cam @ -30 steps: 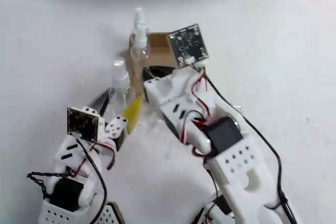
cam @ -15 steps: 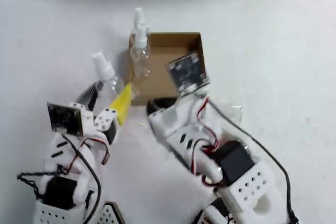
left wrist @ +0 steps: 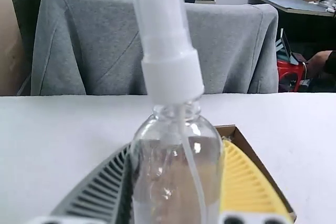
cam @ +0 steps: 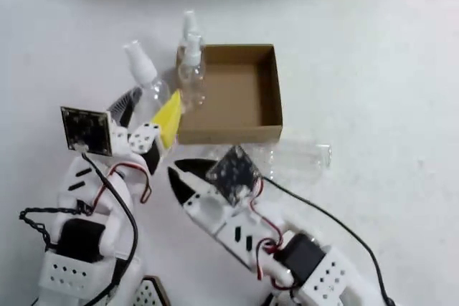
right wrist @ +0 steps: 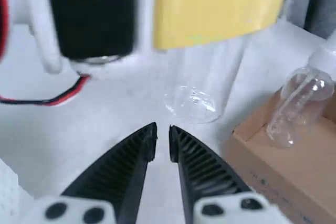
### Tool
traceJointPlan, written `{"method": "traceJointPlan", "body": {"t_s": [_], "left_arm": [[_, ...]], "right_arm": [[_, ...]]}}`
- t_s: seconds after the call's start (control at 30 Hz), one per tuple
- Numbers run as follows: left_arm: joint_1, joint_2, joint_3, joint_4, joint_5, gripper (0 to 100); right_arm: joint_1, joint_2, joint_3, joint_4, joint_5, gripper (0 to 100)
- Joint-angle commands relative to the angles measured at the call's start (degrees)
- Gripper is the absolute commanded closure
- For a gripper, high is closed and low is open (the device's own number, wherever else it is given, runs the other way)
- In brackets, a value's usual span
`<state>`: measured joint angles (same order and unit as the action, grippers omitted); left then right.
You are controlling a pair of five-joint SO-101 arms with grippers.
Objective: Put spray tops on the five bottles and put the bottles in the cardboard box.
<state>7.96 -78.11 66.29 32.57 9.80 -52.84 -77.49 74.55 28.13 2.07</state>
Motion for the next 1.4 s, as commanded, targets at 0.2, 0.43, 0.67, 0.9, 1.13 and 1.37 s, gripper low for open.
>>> {"method": "traceJointPlan", "body": {"t_s": [0.2,0.43,0.67,0.9,1.13,1.37], "left_arm": [[4.97,3.47,-3.96,-3.34,6.15,98],[7.60,-0.84,-3.96,-1.76,4.04,98],[8.13,-6.20,-4.13,2.37,-0.53,98],[7.96,-6.99,-3.96,2.81,-1.05,98],[8.04,-7.34,-3.96,4.04,-1.05,98],[8.04,-7.43,-5.63,8.44,-0.97,98]], "right_arm": [[-1.45,-3.03,7.82,-20.53,0.62,98.3],[0.04,-2.95,9.32,-23.25,0.62,98.3],[4.44,-2.95,10.29,-23.34,0.53,98.3],[4.88,-3.03,11.78,-23.34,0.53,98.3],[6.37,-3.03,11.78,-23.34,0.53,98.3],[6.64,0.04,11.52,-27.74,0.53,98.3]]}}
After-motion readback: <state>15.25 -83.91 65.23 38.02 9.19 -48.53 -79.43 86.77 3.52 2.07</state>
